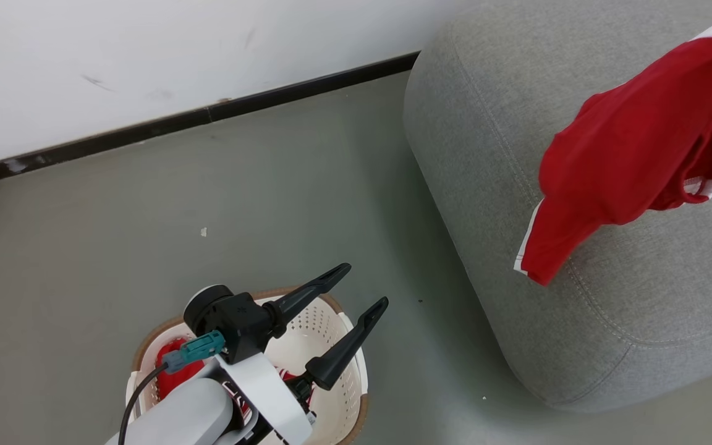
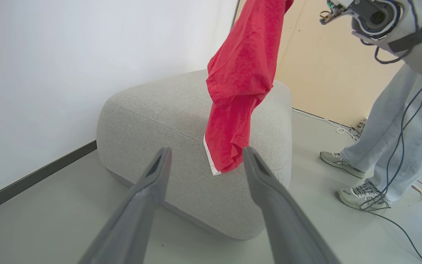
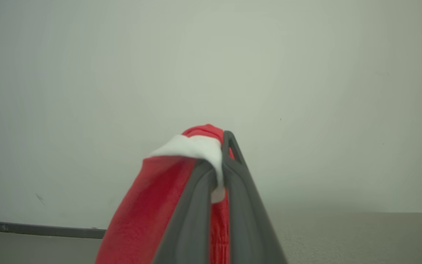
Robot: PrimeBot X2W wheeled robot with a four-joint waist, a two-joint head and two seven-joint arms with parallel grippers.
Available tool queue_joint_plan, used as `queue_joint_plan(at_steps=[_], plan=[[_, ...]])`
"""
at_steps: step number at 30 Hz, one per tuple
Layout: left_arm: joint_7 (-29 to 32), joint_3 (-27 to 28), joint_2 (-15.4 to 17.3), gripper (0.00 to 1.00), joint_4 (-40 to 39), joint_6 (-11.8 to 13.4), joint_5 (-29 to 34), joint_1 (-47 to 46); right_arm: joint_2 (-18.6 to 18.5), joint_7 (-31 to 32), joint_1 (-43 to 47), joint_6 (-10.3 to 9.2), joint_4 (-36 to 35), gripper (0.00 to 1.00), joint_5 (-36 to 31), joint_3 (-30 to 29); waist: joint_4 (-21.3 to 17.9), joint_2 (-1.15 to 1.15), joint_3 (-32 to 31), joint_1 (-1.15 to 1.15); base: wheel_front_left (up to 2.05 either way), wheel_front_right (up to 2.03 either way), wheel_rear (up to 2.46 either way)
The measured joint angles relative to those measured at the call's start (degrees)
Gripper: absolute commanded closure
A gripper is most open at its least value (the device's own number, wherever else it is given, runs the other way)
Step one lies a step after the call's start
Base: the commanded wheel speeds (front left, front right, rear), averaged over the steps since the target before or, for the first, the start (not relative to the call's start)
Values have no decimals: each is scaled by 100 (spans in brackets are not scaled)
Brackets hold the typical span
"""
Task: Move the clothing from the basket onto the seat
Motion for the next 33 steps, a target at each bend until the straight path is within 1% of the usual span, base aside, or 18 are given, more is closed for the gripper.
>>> queue_joint_plan(at_steps=[4,8,14,16,19,23,26,30,33], plan=[[2,12,51,0,-62,0,0,1,-118,0,-189,0,87,100,43,-121,27,0,119,0,0,0,0],[47,27,166,0,-162,7,-1,6,-205,0,-482,0,226,100,191,-368,59,0,251,0,0,0,0],[104,46,220,0,-301,11,0,6,-390,0,-800,0,392,100,247,-656,105,0,439,0,0,0,0],[112,58,276,0,-366,26,0,6,-482,0,-957,0,456,100,268,-778,126,0,520,0,0,0,0],[160,101,364,0,-425,47,0,5,-730,0,-1228,0,658,100,366,-881,159,0,643,0,0,0,0],[212,127,386,0,-545,60,1,2,-983,0,-1398,0,884,100,363,-746,210,0,813,0,0,0,0],[230,151,432,0,-602,66,1,1,-1080,0,-1399,0,1039,100,335,-584,251,0,939,0,0,0,0],[263,160,513,0,-691,66,2,-3,-1069,0,-1400,0,1252,100,338,-381,303,0,1108,0,0,0,0],[280,179,522,0,-759,66,12,-16,-981,0,-1399,0,1372,100,342,-336,340,0,1231,0,0,0,0]])
